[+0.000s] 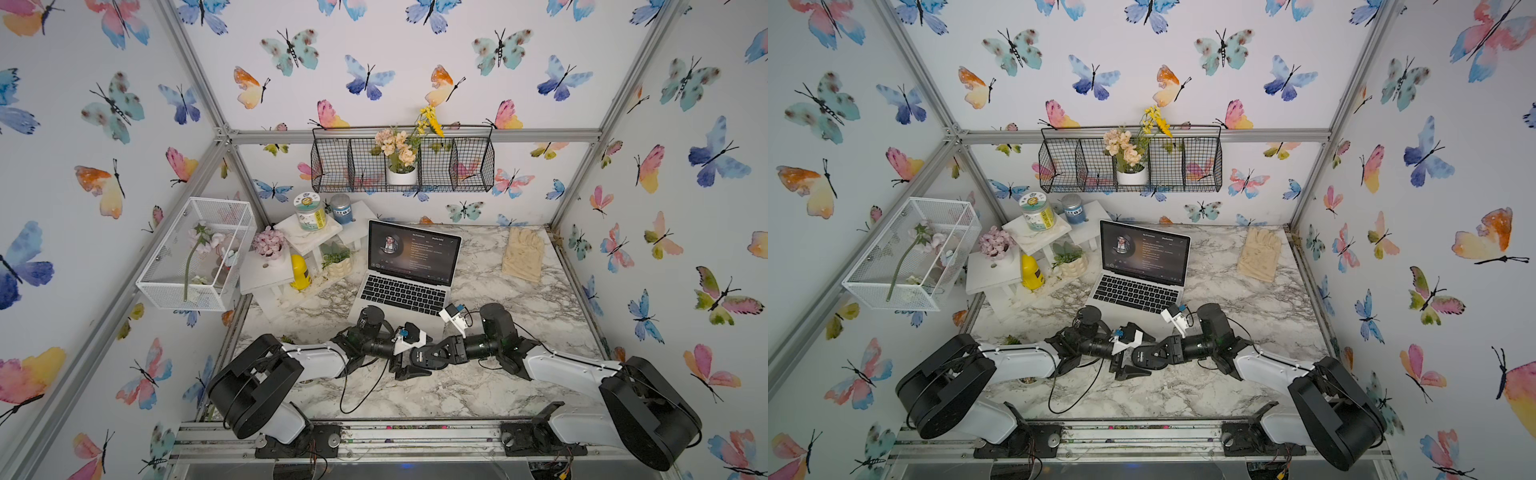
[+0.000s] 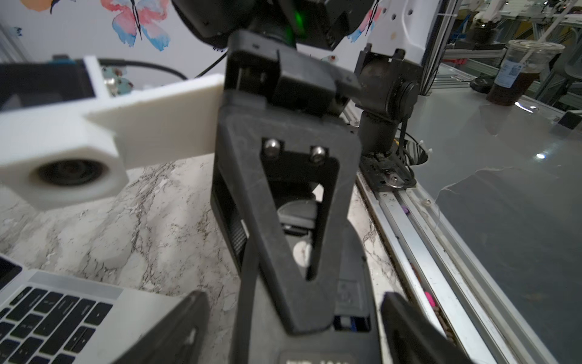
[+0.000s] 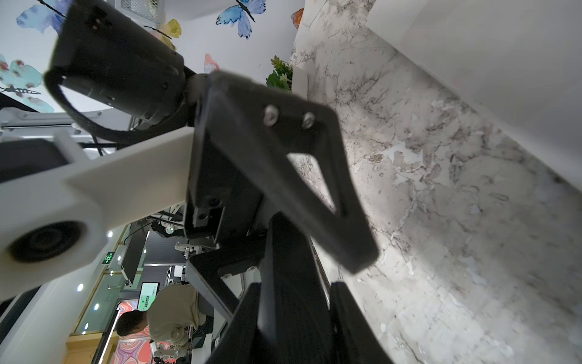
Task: Remove the wireless mouse receiver from the laptop
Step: Close the lid on the mouse.
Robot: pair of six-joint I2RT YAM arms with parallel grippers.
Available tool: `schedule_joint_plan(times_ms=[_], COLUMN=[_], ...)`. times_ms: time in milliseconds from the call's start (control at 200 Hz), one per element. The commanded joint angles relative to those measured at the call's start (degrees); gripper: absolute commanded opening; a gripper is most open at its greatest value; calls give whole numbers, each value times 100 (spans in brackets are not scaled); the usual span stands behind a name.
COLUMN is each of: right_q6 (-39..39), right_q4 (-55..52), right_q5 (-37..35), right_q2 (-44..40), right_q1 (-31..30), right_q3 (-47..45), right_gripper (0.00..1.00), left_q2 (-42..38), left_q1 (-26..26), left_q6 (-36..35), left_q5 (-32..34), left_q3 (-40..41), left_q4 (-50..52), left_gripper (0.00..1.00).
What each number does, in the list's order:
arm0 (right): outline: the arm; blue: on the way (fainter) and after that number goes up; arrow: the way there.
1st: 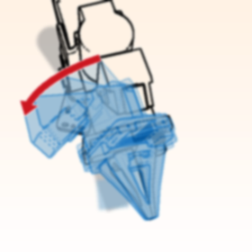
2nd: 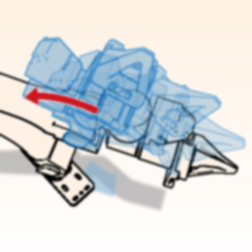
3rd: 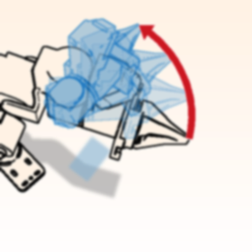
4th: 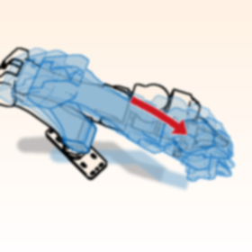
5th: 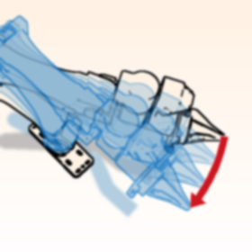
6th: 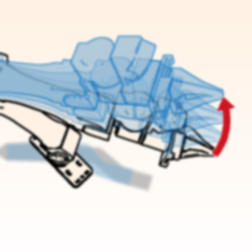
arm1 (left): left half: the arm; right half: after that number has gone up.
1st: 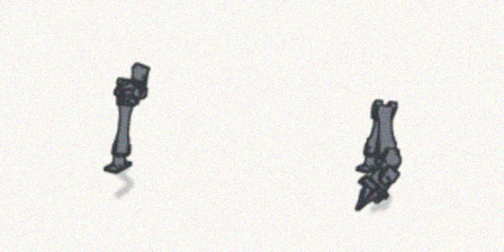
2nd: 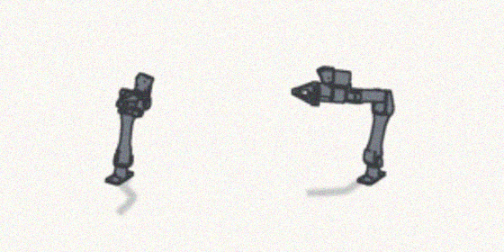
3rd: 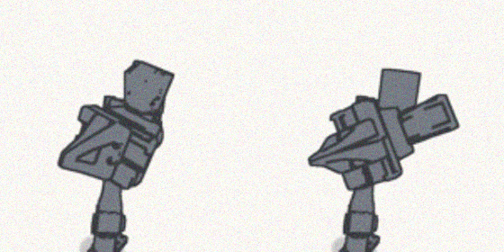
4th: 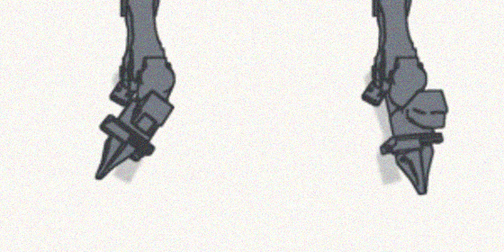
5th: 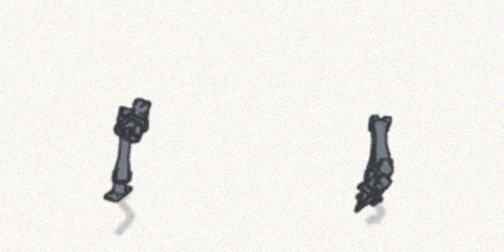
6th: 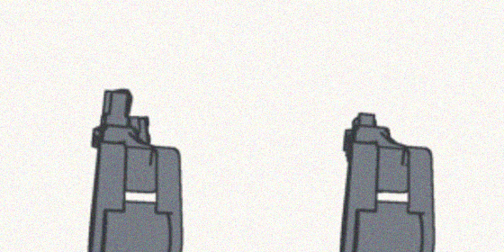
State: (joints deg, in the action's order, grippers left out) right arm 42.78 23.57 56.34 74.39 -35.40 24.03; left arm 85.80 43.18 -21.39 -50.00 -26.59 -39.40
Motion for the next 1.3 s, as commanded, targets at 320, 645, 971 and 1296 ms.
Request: schedule_joint_plan(times_ms=[320, 645, 971, 1296], right_q6=[-184, -38, -77, -47], right_q4=[-6, 179, 121, 108], right_q5=[373, 457, 437, 501], right_q2=[-199, -166, -84, 67], right_q1=[15, 15, 15, 15], right_q3=[63, -19, 20, 31], right_gripper=[11, 11, 11, 11], left_q2=[-208, -440, -300, -553], left_q1=[-35, -88, -86, -82], left_q6=[390, 262, 113, 412], left_q5=[839, 536, 287, 870], left_q3=[278, 539, 216, 349], left_q4=[-279, -725, -148, -446], left_gripper=[99, 93, 65, 99])
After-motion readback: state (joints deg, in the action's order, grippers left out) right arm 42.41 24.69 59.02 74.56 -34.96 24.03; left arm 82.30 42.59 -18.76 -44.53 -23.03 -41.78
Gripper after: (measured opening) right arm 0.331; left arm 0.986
